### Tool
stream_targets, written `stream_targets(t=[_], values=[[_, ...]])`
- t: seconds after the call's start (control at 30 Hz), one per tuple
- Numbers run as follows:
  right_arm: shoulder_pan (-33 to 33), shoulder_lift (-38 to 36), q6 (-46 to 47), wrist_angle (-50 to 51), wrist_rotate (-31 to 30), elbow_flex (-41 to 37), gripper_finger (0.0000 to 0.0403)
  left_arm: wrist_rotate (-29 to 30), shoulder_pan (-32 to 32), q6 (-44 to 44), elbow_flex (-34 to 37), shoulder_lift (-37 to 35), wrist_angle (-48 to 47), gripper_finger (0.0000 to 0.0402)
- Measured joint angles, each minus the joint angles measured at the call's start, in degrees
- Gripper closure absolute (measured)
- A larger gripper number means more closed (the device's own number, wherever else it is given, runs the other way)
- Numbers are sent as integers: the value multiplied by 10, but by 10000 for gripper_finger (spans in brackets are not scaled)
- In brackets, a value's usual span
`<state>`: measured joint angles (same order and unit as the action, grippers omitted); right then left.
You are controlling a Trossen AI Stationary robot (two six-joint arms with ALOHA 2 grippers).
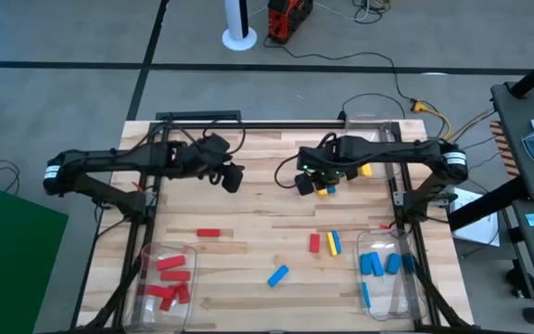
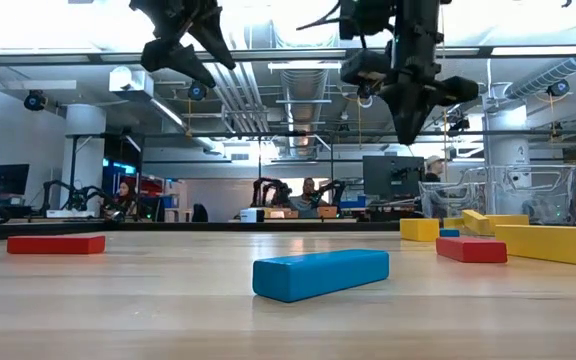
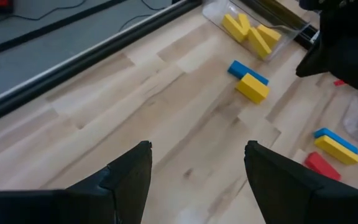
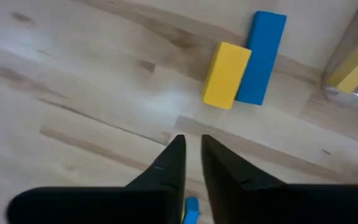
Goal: Sort blocks
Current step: Put the yellow block into the top right transparent bin
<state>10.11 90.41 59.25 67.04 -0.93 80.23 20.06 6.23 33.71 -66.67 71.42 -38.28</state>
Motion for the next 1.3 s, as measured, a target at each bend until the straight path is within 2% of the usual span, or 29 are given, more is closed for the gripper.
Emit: stream_targets(t=[0.1,0.4,0.6,0.77,0.97,1.3], values=[[9,7,-3,6,1,-3,344,0,9,-13,0,0,0,170],[40,53,-17,-1,-6,-11,214,0,26,-38,0,-1,-1,170],[49,96,-35,-5,-5,-12,162,-1,29,-50,0,-1,-2,170],[55,128,-48,-4,-3,-14,152,-1,30,-53,0,-1,-3,170],[66,156,-71,-16,13,-17,167,-1,30,-60,0,-1,-4,170],[78,163,-74,-42,14,-27,159,-1,30,-60,0,-1,-7,170]])
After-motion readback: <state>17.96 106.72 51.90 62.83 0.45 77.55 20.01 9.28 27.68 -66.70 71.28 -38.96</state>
